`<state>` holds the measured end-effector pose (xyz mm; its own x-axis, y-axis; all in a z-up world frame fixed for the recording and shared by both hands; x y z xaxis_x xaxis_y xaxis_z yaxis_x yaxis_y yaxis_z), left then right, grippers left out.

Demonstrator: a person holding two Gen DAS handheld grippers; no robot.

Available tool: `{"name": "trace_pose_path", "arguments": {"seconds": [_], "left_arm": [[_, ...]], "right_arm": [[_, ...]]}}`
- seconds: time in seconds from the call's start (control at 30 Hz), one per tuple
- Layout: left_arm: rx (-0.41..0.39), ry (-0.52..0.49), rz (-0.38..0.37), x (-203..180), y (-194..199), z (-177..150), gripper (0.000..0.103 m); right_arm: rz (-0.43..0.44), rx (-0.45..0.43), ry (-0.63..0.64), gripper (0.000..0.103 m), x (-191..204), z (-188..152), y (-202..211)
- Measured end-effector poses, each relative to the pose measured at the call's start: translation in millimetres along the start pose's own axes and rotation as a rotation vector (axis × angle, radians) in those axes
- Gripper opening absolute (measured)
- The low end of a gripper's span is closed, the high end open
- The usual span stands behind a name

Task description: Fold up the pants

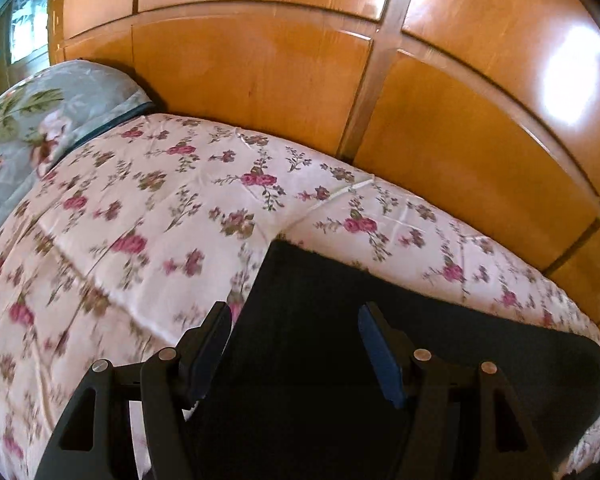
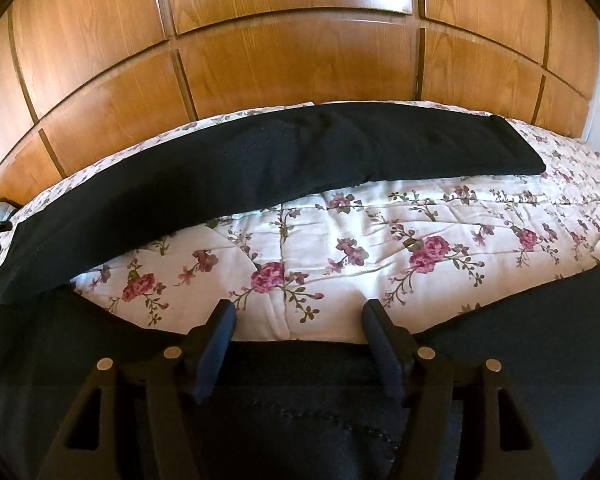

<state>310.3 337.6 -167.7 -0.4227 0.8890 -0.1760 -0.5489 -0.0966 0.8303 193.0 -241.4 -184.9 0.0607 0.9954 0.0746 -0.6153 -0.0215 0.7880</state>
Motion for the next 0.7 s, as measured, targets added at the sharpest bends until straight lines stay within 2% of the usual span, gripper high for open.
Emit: {"name": "trace_pose_path", "arguments": {"seconds": [0.13, 0.27, 0.33, 0.43, 0.47, 0.53, 0.6, 0.7], "left_arm": [[-0.023, -0.002, 0.016, 3, -18, 10, 0.066], [-0.015, -0.019, 0.033, 3, -36, 6, 0.066], [-0.049, -0.038, 0.040, 1, -37, 4, 0.066], [-0.052, -0.043, 0.043, 1, -39, 4, 0.066], [-0.054, -0.043, 0.035, 1, -38, 5, 0.063], [-0.060, -0.049, 0.016, -1, -36, 5, 0.036], [-0.065, -0.065, 0.009, -5, -32, 4, 0.019], [-0.106, -0.121, 0.030, -17, -14, 3, 0.015]], "right_arm": [[0.002, -0.002, 0.002, 0.067, 0, 2, -1], [0.006, -0.003, 0.002, 0.068, 1, 2, -2], [0.003, -0.001, 0.005, 0.068, 1, 1, -1], [-0.002, -0.003, 0.009, 0.068, 0, 2, -1], [-0.002, -0.003, 0.009, 0.068, 0, 2, -1], [-0.002, -0.006, 0.009, 0.068, 0, 2, -1], [-0.005, -0.008, 0.011, 0.068, 0, 2, -1], [-0.009, -0.009, 0.014, 0.068, 0, 2, -1]]}}
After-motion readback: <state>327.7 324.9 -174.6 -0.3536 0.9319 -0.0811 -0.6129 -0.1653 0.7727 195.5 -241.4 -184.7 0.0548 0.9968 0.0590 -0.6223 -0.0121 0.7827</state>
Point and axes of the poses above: each gripper's, at about its wrist camera, not at the fingertips, and y roughly against the way its jaws point, x to its left, z to its top, the point moved 9 cm from there along -y, roughly the way its jaws point, and after that the axes turned 3 degrees about x, right-handed, at the moved point
